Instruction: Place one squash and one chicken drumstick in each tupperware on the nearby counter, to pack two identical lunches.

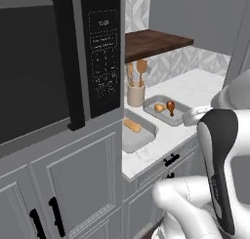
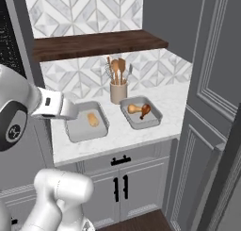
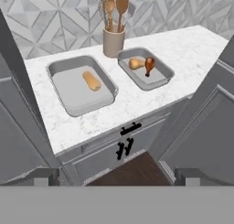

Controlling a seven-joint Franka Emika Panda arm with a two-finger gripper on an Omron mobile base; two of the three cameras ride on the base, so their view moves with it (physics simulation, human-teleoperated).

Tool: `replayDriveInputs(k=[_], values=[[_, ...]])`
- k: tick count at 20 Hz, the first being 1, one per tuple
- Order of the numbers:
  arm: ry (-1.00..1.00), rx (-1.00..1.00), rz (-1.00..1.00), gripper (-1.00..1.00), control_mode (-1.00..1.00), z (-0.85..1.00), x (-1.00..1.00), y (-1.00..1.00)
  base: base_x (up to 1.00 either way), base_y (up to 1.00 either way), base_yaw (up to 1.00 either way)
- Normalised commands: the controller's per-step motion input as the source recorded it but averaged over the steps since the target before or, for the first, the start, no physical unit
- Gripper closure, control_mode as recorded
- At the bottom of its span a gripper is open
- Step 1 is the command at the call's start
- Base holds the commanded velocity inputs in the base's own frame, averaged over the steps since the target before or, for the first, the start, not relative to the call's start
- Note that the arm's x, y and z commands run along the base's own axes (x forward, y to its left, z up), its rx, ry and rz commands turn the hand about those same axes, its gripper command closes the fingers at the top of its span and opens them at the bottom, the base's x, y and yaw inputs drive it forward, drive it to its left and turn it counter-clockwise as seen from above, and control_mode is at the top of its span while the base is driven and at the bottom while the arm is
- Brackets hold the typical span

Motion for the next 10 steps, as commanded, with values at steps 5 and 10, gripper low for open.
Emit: replayDriveInputs(k=[5, 10], values=[[0.0, 0.0, 0.0, -1.0, 1.0, 0.0, 0.0, 0.0, -1.0, 0.37, 0.0], [0.0, 0.0, 0.0, -1.0, 1.0, 0.0, 0.0, 0.0, -1.0, 1.0, 0.0]])
